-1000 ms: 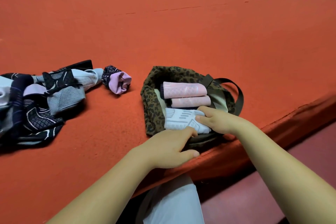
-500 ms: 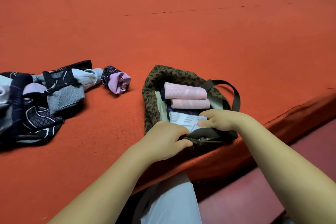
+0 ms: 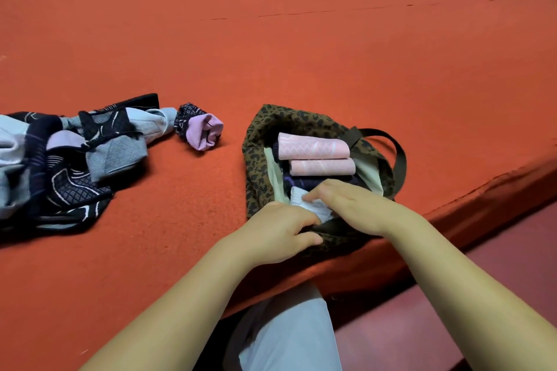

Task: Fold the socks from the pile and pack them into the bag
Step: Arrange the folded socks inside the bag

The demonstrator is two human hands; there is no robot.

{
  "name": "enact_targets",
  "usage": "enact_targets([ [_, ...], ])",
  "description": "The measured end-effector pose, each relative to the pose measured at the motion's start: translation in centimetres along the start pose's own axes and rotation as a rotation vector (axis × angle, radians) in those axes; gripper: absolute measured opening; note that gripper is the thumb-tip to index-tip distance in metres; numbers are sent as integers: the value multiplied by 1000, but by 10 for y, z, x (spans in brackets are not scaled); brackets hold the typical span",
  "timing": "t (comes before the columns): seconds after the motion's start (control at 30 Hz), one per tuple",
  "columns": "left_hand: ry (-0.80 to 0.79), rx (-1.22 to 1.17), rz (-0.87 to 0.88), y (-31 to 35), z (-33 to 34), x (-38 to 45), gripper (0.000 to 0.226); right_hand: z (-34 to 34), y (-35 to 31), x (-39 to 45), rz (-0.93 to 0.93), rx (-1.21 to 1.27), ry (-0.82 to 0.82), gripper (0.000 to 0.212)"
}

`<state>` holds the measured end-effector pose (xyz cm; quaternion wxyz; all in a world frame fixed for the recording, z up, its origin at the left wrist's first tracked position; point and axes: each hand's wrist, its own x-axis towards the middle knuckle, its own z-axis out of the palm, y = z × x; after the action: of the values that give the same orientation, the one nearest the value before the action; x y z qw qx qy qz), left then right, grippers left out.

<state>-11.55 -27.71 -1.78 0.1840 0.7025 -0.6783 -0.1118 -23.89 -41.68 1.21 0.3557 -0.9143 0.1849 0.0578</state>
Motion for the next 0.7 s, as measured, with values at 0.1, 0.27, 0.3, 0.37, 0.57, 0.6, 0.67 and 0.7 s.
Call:
enact_targets([
  [0.1, -57, -1, 53, -4, -6, -3, 26, -5, 8, 0, 96, 85, -84, 56],
  [0.27, -149, 195, 97, -35, -20, -3, 48, -4, 9, 11, 128, 91, -221, 76],
  [0.3, -182, 204, 96, -41, -21, -2, 43, -3, 8, 11, 150, 91, -246, 77],
  [0.37, -210, 161, 101, -46, -23, 0, 26, -4, 6, 12, 208, 83, -276, 80],
  [0.57, -105, -211, 30, -37, -45, 2, 23, -14, -4, 16, 206, 61, -157, 71],
  [0.6, -113, -212, 15, -39, -44, 2, 19, -16, -5, 14, 171, 66, -68, 72],
  [0.67, -144, -216, -14, -41, -40, 1, 22, -20, -8, 9, 53, 57, 69, 66],
  [0.7, -152, -219, -25, -41, -38, 0, 25, -20, -11, 5, 1, -16, 61, 58],
])
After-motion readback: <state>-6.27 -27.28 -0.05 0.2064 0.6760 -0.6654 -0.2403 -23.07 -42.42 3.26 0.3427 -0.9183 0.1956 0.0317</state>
